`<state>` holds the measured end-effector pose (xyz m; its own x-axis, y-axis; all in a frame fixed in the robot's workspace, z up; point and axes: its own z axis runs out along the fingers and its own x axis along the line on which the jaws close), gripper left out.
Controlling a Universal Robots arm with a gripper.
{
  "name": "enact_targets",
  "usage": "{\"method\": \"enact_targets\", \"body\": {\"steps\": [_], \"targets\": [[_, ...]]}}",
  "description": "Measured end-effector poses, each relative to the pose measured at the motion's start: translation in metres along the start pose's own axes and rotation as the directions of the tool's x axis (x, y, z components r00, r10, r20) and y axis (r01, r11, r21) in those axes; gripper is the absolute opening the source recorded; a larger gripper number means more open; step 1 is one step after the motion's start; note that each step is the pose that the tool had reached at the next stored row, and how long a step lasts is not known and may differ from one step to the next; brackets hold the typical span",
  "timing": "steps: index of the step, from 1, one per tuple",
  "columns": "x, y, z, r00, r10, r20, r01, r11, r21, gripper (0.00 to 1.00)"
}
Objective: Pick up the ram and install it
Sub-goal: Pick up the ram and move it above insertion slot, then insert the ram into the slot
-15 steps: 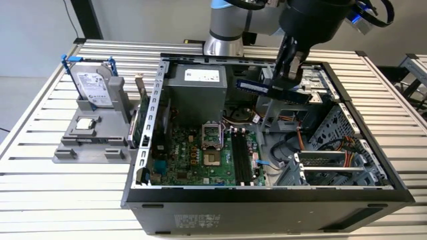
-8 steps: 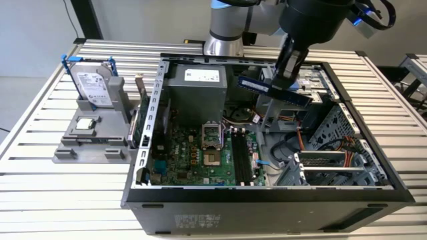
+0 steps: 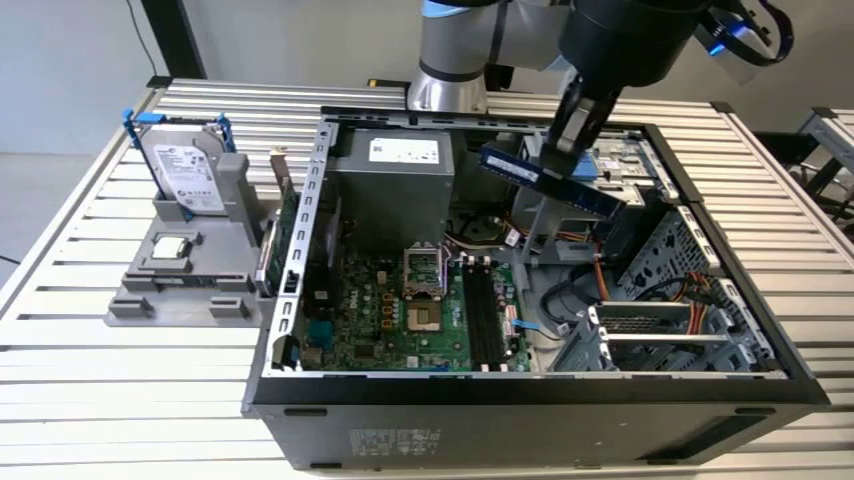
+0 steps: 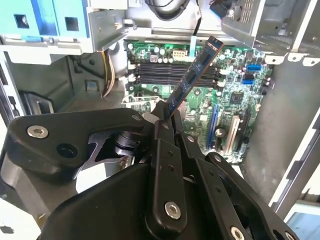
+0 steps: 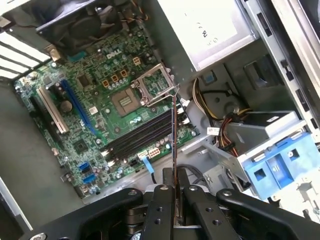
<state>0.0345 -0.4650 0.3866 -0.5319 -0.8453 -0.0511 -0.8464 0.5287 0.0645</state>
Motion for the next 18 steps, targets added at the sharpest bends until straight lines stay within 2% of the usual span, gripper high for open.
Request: {"method": "enact_targets", "body": {"steps": [4, 8, 11, 13, 16, 18], "targets": [[0.0, 0.0, 0.0, 0.9981, 0.061, 0.0042, -0.062, 0.9981, 0.003, 0.0], [0.0, 0.0, 0.0, 0.992, 0.126, 0.0086, -0.126, 0.9921, 0.006, 0.0], [0.0, 0.0, 0.0, 0.9844, 0.175, 0.0122, -0.175, 0.9845, 0.008, 0.0], [0.0, 0.0, 0.0, 0.978, 0.208, 0.0146, -0.208, 0.978, 0.0093, 0.0], [0.0, 0.0, 0.0, 0.9665, 0.256, 0.0184, -0.256, 0.9665, 0.011, 0.0], [0.0, 0.0, 0.0, 0.9573, 0.288, 0.0209, -0.289, 0.9573, 0.012, 0.0]]}}
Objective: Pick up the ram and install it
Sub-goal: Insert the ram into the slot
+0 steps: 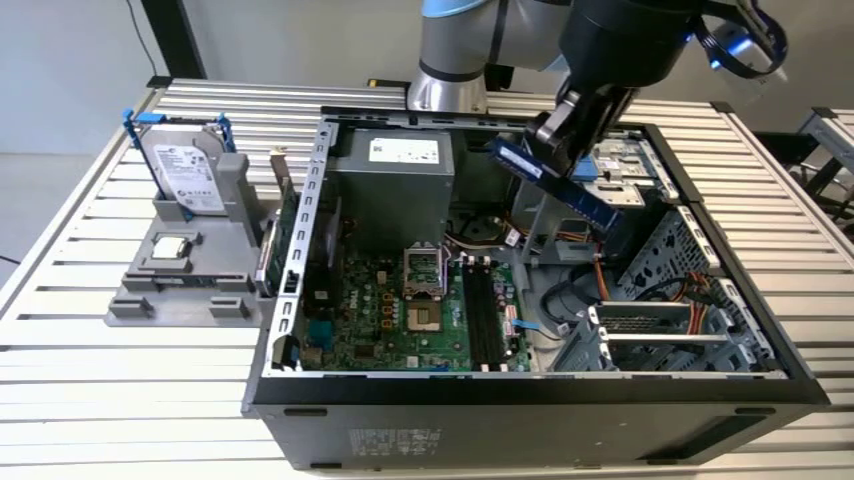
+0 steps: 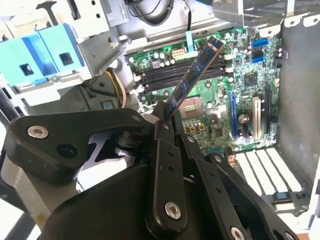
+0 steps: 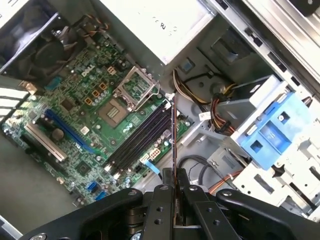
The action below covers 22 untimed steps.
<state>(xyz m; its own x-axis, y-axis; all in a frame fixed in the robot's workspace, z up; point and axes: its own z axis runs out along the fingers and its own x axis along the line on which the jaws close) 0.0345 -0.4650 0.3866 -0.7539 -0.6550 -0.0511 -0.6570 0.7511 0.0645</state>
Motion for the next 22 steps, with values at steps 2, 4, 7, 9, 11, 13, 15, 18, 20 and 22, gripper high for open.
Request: {"method": "enact_targets", "body": {"steps": [2, 4, 7, 9, 11, 13, 15, 18, 20, 22], "targets": [[0.0, 0.0, 0.0, 0.9995, 0.031, 0.002, -0.031, 0.9995, 0.0015, 0.0], [0.0, 0.0, 0.0, 0.9982, 0.06, 0.004, -0.06, 0.9982, 0.0029, 0.0], [0.0, 0.0, 0.0, 0.9946, 0.103, 0.0069, -0.103, 0.9946, 0.005, 0.0], [0.0, 0.0, 0.0, 0.9913, 0.131, 0.0089, -0.131, 0.9913, 0.0062, 0.0], [0.0, 0.0, 0.0, 0.9871, 0.159, 0.011, -0.16, 0.9872, 0.0074, 0.0], [0.0, 0.0, -0.0001, 0.9822, 0.187, 0.0129, -0.187, 0.9822, 0.0086, 0.0], [0.0, 0.0, -0.0001, 0.977, 0.213, 0.0149, -0.213, 0.977, 0.0095, 0.0], [0.0, 0.0, -0.0001, 0.9684, 0.249, 0.0176, -0.249, 0.9684, 0.0108, 0.0], [0.0, 0.0, 0.0, 0.9622, 0.272, 0.0195, -0.272, 0.9622, 0.0116, 0.0], [0.0, 0.0, 0.0, 0.9553, 0.295, 0.0214, -0.295, 0.9553, 0.0123, 0.0]]}}
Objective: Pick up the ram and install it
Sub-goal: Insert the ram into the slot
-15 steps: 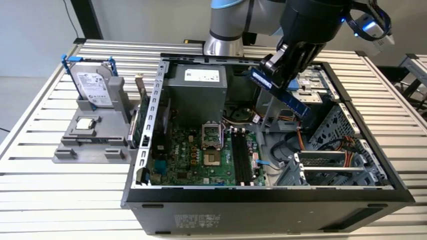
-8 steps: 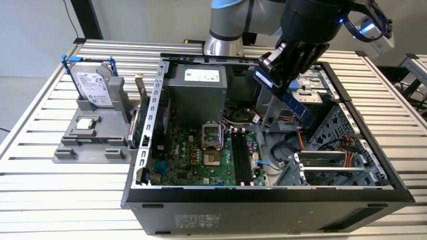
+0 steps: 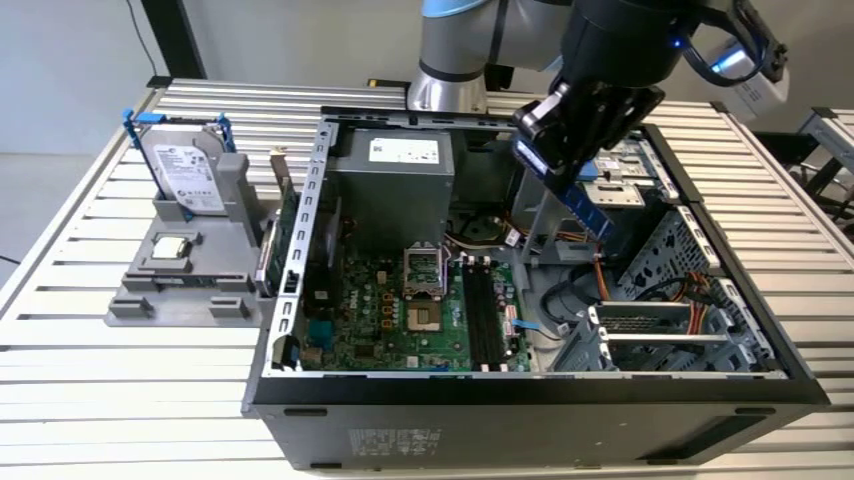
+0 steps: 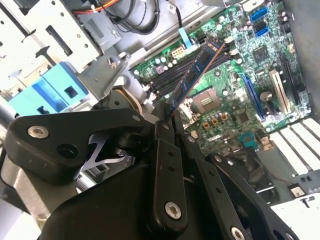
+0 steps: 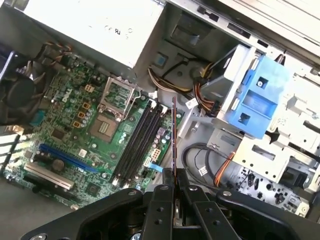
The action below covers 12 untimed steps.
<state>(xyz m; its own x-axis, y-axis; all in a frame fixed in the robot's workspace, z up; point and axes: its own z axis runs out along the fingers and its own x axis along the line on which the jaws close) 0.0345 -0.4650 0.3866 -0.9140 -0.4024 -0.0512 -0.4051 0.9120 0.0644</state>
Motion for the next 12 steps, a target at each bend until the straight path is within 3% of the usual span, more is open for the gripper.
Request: {"method": "enact_targets", "body": {"steps": [3, 6, 12], "targets": [[0.0, 0.0, 0.0, 0.9991, 0.042, 0.0028, -0.042, 0.9991, 0.0021, 0.0], [0.0, 0.0, 0.0, 0.9961, 0.088, 0.0058, -0.088, 0.9962, 0.0043, 0.0], [0.0, 0.0, 0.0, 0.9847, 0.174, 0.0118, -0.174, 0.9847, 0.0085, 0.0]]}}
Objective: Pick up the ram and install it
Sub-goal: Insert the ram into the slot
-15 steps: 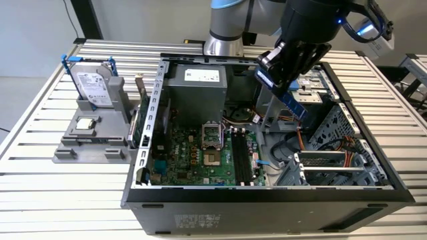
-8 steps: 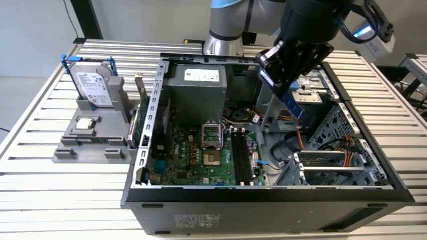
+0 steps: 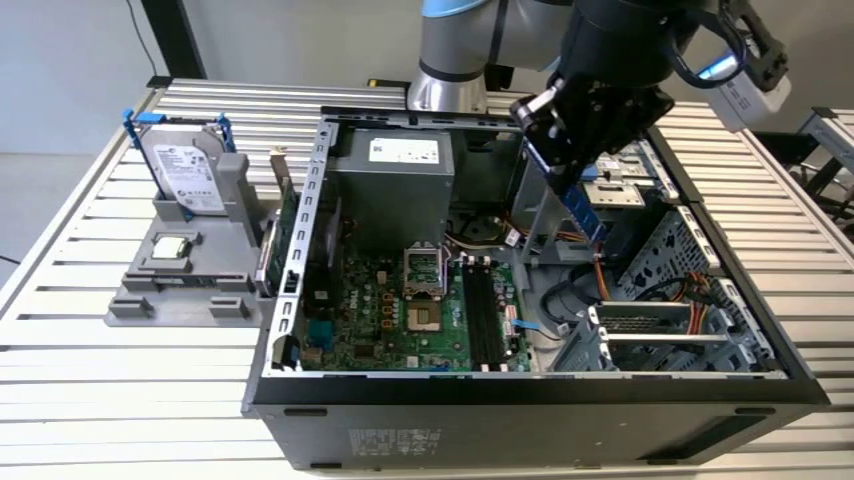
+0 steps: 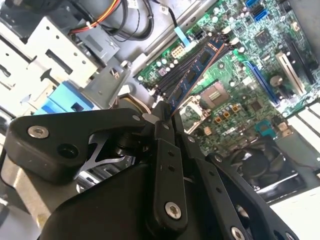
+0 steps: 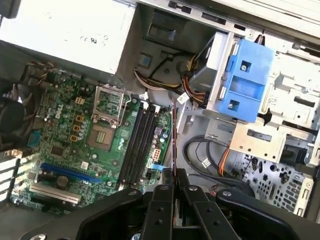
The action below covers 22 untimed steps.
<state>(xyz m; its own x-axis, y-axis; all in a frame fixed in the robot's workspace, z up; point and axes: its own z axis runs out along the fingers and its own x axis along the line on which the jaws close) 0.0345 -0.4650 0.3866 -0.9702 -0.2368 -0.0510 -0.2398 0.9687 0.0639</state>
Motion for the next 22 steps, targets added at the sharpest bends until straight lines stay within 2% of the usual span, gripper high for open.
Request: {"method": "enact_targets", "body": {"steps": [5, 13, 17, 22], "targets": [[0.0, 0.0, 0.0, 0.998, 0.064, 0.0042, -0.064, 0.998, 0.0032, 0.0], [0.0002, 0.0001, 0.0, 0.9899, 0.141, 0.0096, -0.141, 0.9899, 0.0066, 0.0], [0.0007, 0.0002, 0.0, 0.9869, 0.161, 0.0109, -0.161, 0.987, 0.0074, 0.0], [0.0007, 0.0002, 0.0, 0.9869, 0.161, 0.011, -0.161, 0.9869, 0.0074, 0.0]]}}
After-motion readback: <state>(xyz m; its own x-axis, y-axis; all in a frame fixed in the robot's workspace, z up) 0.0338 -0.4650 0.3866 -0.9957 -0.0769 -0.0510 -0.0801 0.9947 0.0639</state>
